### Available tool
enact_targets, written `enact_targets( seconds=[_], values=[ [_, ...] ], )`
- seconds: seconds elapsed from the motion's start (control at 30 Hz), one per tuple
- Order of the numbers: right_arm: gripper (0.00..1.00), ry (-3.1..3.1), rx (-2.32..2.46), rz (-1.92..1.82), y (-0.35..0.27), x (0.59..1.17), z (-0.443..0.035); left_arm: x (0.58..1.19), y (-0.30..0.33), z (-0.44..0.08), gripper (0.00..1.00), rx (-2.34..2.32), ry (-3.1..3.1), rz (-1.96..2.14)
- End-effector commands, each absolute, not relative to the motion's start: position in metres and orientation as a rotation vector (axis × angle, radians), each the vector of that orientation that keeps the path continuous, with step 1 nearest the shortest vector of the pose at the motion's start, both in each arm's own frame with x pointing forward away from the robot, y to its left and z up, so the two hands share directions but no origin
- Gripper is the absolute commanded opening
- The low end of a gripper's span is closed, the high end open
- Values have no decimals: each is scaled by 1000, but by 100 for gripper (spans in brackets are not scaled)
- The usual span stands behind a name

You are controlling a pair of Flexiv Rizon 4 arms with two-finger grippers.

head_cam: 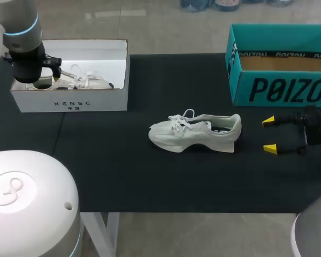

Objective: Take the shoe out of the shoebox, open the shoe tongue, remove and reinsert the insole, then place the shoe into the shoebox

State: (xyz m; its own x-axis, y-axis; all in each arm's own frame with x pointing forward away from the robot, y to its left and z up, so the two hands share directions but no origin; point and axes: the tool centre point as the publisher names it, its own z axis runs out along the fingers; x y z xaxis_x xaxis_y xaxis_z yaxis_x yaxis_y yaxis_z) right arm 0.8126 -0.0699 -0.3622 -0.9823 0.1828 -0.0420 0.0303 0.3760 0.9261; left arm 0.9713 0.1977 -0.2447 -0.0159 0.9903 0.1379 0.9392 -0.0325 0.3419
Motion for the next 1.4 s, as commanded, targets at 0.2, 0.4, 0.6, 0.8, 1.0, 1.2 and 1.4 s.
enact_targets(
  seconds=[0.2, 0.4, 0.6, 0.8, 1.0, 1.2, 1.4],
  values=[
    [100, 2440, 164, 1736, -67, 826, -395, 970, 198, -244, 100, 2094, 2075, 520],
    [100, 2423, 108, 1743, -59, 832, -401, 970, 198, -244, 100, 2094, 2075, 520],
    [100, 2414, 70, 1751, -52, 841, -399, 970, 198, -244, 100, 2094, 2075, 520],
    [100, 2412, 45, 1758, -47, 850, -403, 970, 198, -244, 100, 2094, 2075, 520],
    [100, 2417, 9, 1773, -34, 859, -407, 970, 198, -244, 100, 2094, 2075, 520],
    [100, 2425, -8, 1795, -21, 867, -410, 970, 198, -244, 100, 2094, 2075, 520],
    [100, 2442, -30, 1812, -5, 870, -415, 970, 198, -244, 100, 2094, 2075, 520]
  ],
)
